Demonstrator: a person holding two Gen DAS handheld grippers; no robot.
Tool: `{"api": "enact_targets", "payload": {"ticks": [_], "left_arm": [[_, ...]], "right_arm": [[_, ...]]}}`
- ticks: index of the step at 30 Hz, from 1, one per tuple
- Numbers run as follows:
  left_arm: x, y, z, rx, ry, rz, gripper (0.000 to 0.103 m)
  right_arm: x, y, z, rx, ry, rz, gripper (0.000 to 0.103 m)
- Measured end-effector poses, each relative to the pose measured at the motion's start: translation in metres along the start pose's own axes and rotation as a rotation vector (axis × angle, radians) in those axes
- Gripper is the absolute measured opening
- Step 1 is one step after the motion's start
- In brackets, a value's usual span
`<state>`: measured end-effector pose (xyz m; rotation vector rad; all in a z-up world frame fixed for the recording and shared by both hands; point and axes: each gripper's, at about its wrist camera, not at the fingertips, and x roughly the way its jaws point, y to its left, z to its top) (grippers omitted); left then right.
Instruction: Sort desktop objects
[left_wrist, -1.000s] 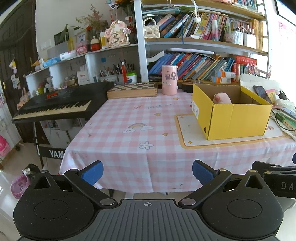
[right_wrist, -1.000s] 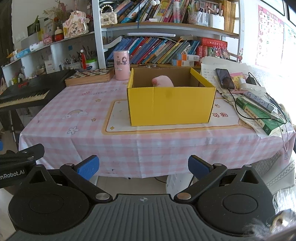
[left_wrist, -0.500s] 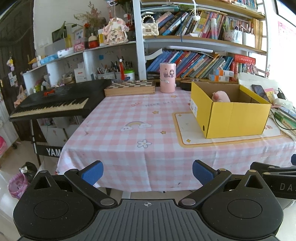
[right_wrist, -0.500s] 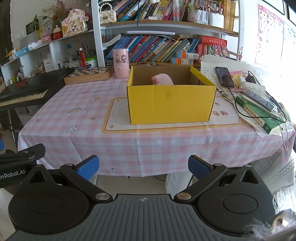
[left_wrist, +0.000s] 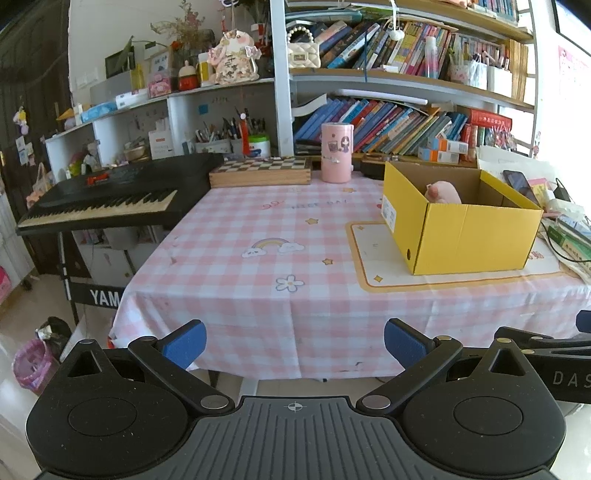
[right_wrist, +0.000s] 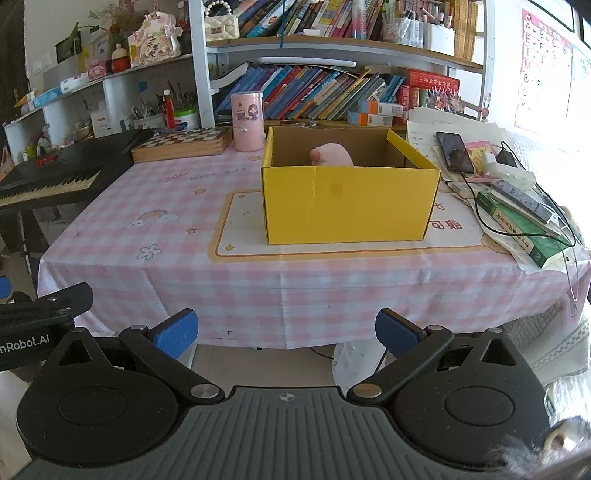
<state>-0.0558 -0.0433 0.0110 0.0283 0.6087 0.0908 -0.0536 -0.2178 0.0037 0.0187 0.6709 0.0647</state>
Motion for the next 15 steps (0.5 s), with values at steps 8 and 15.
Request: {"api": "enact_targets", "payload": {"ticks": [8, 15], "left_arm": [[0.0050, 0.0018, -0.0002, -0.006, 0.028, -0.019, 0.103], [0.0094, 0.0047, -0.0016, -0.022, 0.049, -0.026, 0.103]], "right_arm": [[0.0006, 0.0017, 0.0014, -0.002, 0.002, 0.001, 0.103], [0.0028, 0.0031, 0.0021, 0.004, 0.013, -0.002, 0.103]]}}
